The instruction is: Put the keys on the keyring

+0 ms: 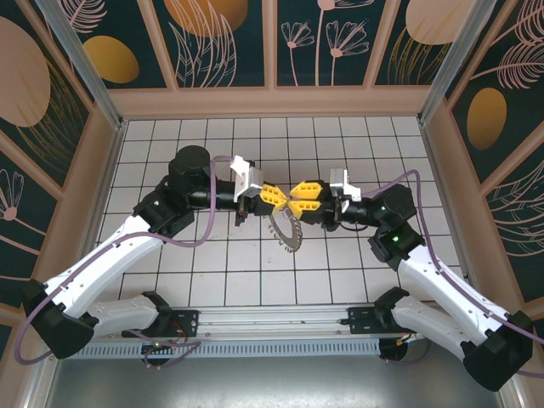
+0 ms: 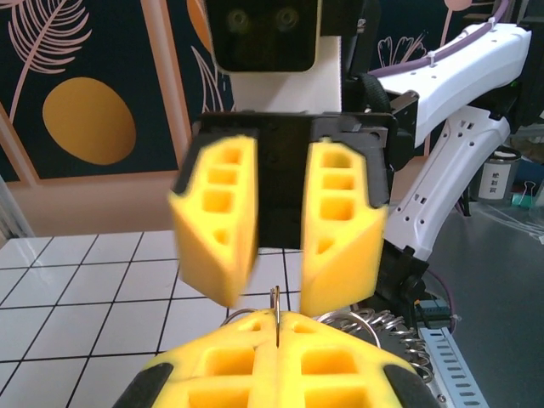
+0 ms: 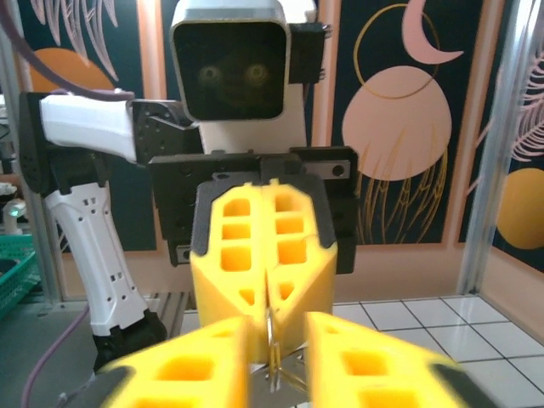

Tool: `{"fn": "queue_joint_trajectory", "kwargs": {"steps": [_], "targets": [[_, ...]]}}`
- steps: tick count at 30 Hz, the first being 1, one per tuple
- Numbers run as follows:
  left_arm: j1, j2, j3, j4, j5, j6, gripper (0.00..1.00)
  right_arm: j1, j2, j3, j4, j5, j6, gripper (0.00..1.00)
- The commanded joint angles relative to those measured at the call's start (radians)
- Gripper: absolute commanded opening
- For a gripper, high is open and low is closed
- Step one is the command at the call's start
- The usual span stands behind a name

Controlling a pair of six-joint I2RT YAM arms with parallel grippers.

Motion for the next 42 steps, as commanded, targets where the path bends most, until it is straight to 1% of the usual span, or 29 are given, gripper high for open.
{"fn": "queue_joint_trajectory", "kwargs": {"steps": [1, 4, 7, 9, 10, 12, 16, 19, 22, 26, 27, 30, 31, 32, 34, 37, 40, 42], "targets": [[-0.004, -0.015, -0.008, 0.006, -0.011, 0.026, 0.0, 0.0, -0.062, 0.018, -0.079, 0.087, -0.05, 0.36], [-0.004, -0.019, -0.008, -0.007, -0.017, 0.039, 0.0, -0.027, -0.1, 0.012, -0.142, 0.13, -0.051, 0.42], [-0.004, -0.023, -0.011, -0.012, -0.026, 0.045, 0.0, -0.061, -0.136, 0.002, -0.176, 0.153, -0.029, 0.43], [-0.004, -0.024, -0.012, -0.015, -0.028, 0.05, 0.0, -0.062, -0.148, 0.004, -0.205, 0.188, -0.015, 0.45], [-0.004, -0.024, -0.013, -0.017, -0.027, 0.051, 0.0, -0.096, -0.145, 0.012, -0.234, 0.218, -0.01, 0.46], [-0.004, -0.026, -0.014, -0.02, -0.03, 0.053, 0.0, -0.122, -0.132, 0.029, -0.288, 0.276, 0.001, 0.47], [-0.003, -0.04, -0.029, -0.017, -0.031, 0.059, 0.0, -0.184, -0.09, 0.061, -0.388, 0.38, 0.031, 0.53], [-0.004, -0.052, -0.046, -0.014, -0.035, 0.065, 0.0, -0.231, -0.063, 0.068, -0.433, 0.4, 0.065, 0.6], [-0.003, -0.052, -0.053, -0.02, -0.044, 0.071, 0.0, -0.275, -0.027, 0.067, -0.483, 0.422, 0.094, 0.65], [-0.004, -0.049, -0.057, -0.02, -0.035, 0.071, 0.0, -0.318, 0.031, 0.069, -0.542, 0.414, 0.11, 0.66], [-0.004, -0.05, -0.06, -0.018, -0.035, 0.07, 0.0, -0.32, 0.036, 0.064, -0.539, 0.394, 0.111, 0.66], [-0.003, -0.052, -0.062, -0.021, -0.04, 0.069, 0.0, -0.319, 0.01, 0.021, -0.45, 0.266, 0.134, 0.68], [-0.004, -0.05, -0.062, -0.024, -0.041, 0.071, 0.0, -0.318, 0.0, 0.004, -0.429, 0.249, 0.139, 0.68], [-0.003, -0.049, -0.062, -0.027, -0.043, 0.071, 0.0, -0.32, -0.003, -0.005, -0.432, 0.254, 0.139, 0.68], [-0.004, -0.046, -0.067, -0.031, -0.051, 0.068, 0.0, -0.324, 0.022, -0.004, -0.492, 0.312, 0.131, 0.69], [-0.004, -0.056, -0.087, -0.025, -0.08, 0.05, 0.0, -0.346, 0.127, 0.029, -0.615, 0.365, 0.138, 0.67], [-0.004, -0.082, -0.133, -0.014, -0.153, 0.02, 0.0, -0.357, 0.247, 0.069, -0.695, 0.378, 0.149, 0.6], [-0.004, -0.093, -0.166, 0.015, -0.177, -0.019, 0.0, -0.357, 0.304, 0.081, -0.698, 0.366, 0.164, 0.58]]}}
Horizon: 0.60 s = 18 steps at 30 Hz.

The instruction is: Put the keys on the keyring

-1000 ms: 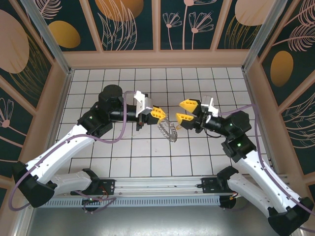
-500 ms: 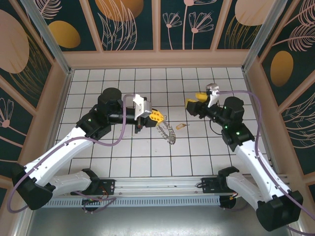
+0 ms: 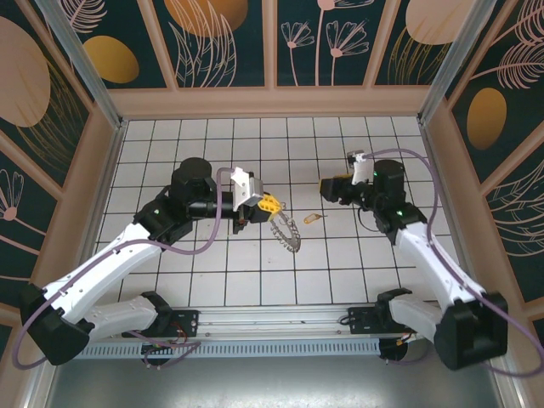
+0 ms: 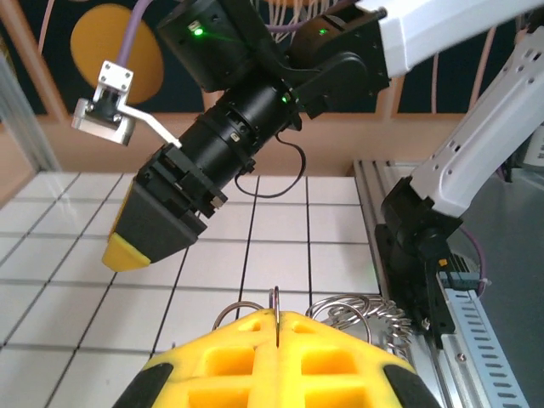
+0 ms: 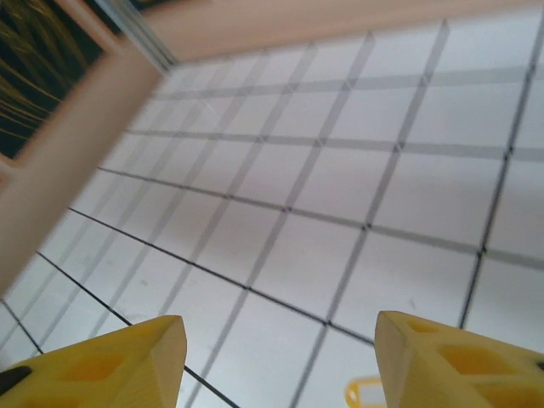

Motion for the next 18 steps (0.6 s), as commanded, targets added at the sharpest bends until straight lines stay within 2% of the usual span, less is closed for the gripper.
{"fn": "queue_joint_trajectory", "kwargs": {"steps": [1, 8, 13, 18], "targets": [[-0.004, -0.037, -0.072, 0.07, -0.062, -0.076, 0.0, -0.003, 0.075, 0.04, -0.092, 0.02, 0.03, 0.56], [-0.004, -0.083, -0.211, 0.148, -0.126, -0.175, 0.0, 0.006, 0.178, 0.017, -0.131, 0.1, 0.015, 0.55], [-0.003, -0.123, -0.271, 0.161, -0.166, -0.2, 0.0, 0.057, 0.276, 0.035, -0.131, 0.133, -0.002, 0.54], [-0.003, -0.15, -0.285, 0.168, -0.166, -0.209, 0.0, 0.083, 0.369, 0.048, -0.12, 0.176, -0.014, 0.46]]}}
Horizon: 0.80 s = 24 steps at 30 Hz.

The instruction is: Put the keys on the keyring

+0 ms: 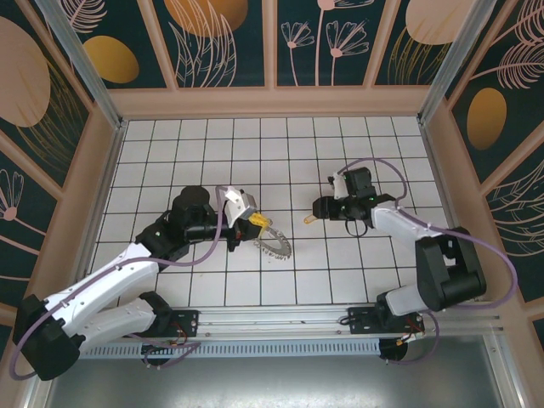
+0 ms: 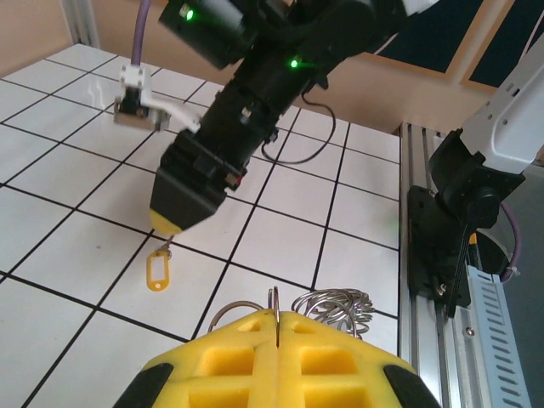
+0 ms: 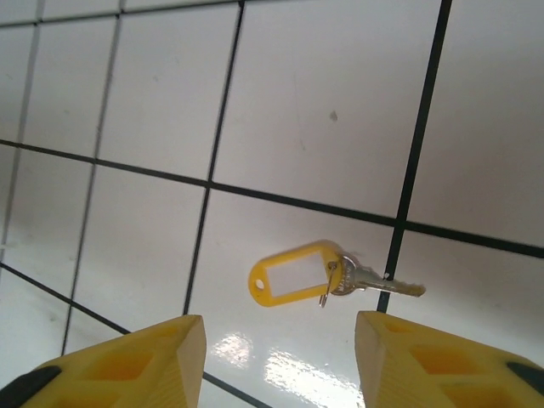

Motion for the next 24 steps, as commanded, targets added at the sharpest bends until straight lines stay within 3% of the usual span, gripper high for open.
{"fn": "queue_joint_trajectory", "kwargs": {"steps": [1, 24], "targets": [[-0.004, -0.033, -0.002, 0.083, 0.0, -0.027, 0.0, 0.008, 0.037, 0.035, -0.001, 0.047, -0.014, 0.44], [-0.004, -0.036, 0.006, 0.086, 0.004, -0.023, 0.0, 0.032, 0.148, 0.036, 0.064, 0.055, -0.029, 0.24]]}}
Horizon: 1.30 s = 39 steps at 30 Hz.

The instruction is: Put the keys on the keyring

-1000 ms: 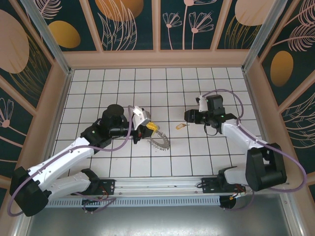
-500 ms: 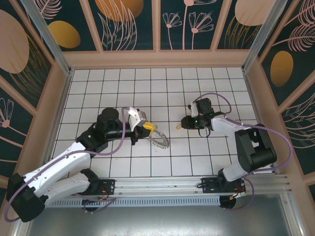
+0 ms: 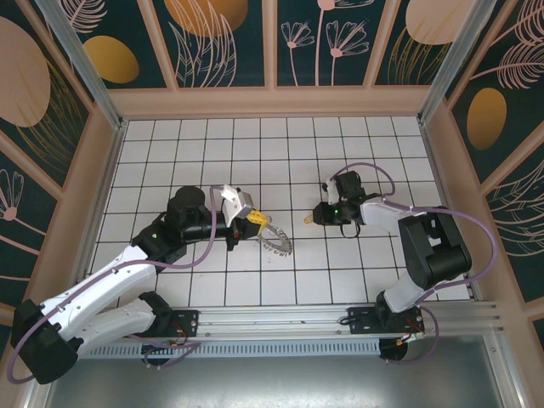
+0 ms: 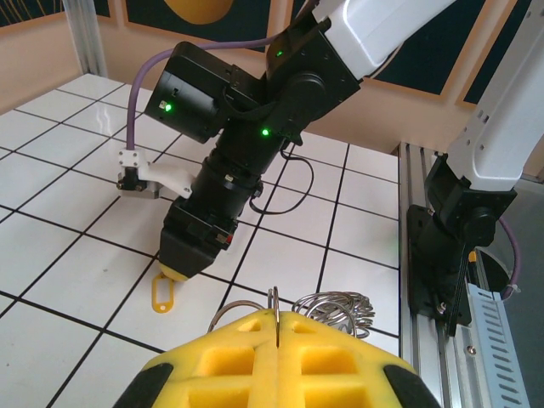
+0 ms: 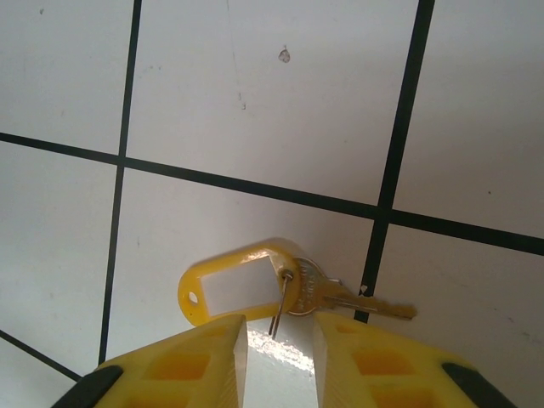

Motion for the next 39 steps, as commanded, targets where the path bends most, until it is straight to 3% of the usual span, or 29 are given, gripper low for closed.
{"fn": "queue_joint_trajectory", "kwargs": {"steps": [1, 14, 22, 29, 35, 39], "targets": [[-0.004, -0.012, 0.008, 0.048, 0.003, -0.012, 0.0, 0.01, 0.011, 0.027, 0.027, 0.011, -0.021, 0.23], [-0.004, -0.017, 0.013, 0.036, 0.0, -0.01, 0.0, 0.023, 0.033, 0.025, 0.035, 0.011, -0.028, 0.17], [-0.004, -0.023, 0.015, 0.033, 0.002, -0.01, 0.0, 0.033, 0.013, 0.018, 0.027, 0.034, -0.041, 0.03], [-0.003, -0.036, 0.027, 0.021, 0.009, -0.005, 0.0, 0.046, -0.093, 0.007, -0.008, 0.062, -0.083, 0.0], [-0.004, -0.064, 0.05, -0.011, 0.1, 0.038, 0.0, 0.169, -0.301, -0.029, 0.036, 0.144, -0.193, 0.0], [-0.003, -0.119, 0.058, -0.004, 0.157, 0.063, 0.0, 0.237, -0.438, -0.046, 0.06, 0.135, -0.267, 0.0]]}}
